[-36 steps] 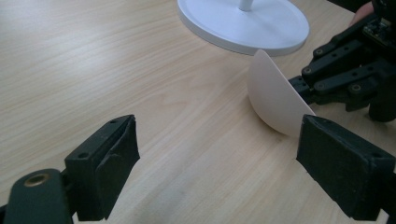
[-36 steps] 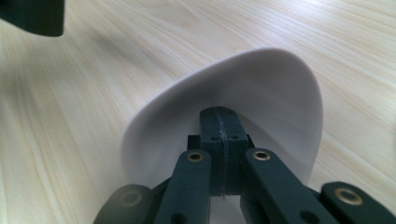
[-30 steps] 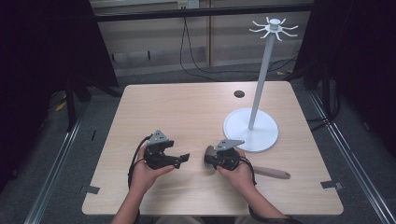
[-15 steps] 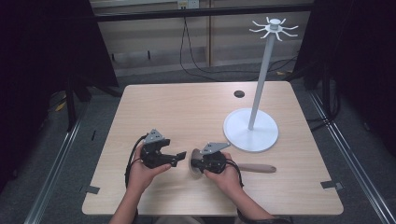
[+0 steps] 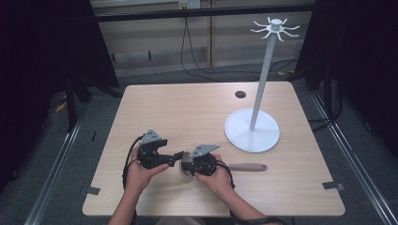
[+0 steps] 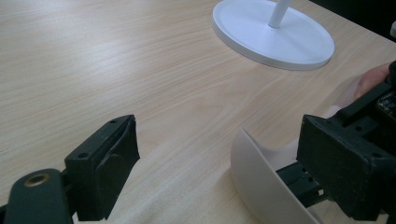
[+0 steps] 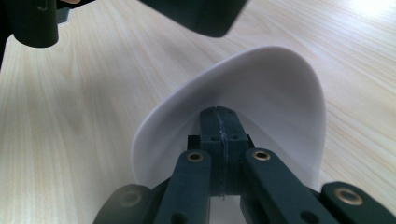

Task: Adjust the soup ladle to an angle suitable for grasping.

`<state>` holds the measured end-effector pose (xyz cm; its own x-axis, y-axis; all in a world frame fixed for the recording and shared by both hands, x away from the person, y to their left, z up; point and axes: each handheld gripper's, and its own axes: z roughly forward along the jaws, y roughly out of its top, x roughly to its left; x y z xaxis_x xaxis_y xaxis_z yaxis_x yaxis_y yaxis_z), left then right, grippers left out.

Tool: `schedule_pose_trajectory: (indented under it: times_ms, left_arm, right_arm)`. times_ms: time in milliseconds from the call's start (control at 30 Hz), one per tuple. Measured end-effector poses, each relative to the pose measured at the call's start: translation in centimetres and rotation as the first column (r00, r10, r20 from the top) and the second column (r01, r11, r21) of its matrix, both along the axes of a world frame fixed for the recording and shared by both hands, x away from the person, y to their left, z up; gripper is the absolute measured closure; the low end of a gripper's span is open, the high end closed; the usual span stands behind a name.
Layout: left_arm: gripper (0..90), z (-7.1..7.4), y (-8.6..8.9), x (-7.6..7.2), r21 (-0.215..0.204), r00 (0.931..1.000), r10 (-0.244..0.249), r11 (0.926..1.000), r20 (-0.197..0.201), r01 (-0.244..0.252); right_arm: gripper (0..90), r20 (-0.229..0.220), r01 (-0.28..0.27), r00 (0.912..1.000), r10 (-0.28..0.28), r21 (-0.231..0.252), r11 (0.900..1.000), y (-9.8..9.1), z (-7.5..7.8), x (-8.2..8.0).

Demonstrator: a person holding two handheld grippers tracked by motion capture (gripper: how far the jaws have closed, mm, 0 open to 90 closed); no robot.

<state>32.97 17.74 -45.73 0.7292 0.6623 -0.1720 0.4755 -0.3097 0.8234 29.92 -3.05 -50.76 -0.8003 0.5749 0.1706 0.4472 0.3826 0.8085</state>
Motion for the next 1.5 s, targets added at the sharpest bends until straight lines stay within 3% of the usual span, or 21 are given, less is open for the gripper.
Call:
schedule_pose_trajectory:
  times_ms: [300, 467, 1033, 1500]
  left_arm:
    - [12.3, 0.3, 0.7, 0.1, -0.007, 0.9999, 0.014, 0.9999, 0.007, -0.014]
    - [12.4, 0.3, 0.5, 0.0, -0.004, 0.9999, 0.008, 1.0000, 0.010, -0.008]
    - [12.3, 0.6, -1.5, 0.4, -0.005, 0.9992, -0.040, 0.9992, 0.005, 0.040]
    - [12.3, 0.6, -4.4, 1.1, 0.018, 0.9909, -0.135, 0.9907, 0.001, 0.134]
  right_arm:
    - [90.0, 0.003, -0.015, 0.9999, 0.015, 0.003, 0.9999, 1.2, 0.0, 0.1]
    - [90.0, 0.005, -0.010, 0.9999, 0.010, -0.007, 0.9999, 0.6, 0.1, 0.1]
    - [84.5, 0.027, 0.111, 0.9934, -0.111, 0.021, 0.9936, -6.8, 1.9, -0.7]
    - [65.8, 0.014, 0.199, 0.9797, -0.200, 0.028, 0.9795, -11.5, 2.4, -2.4]
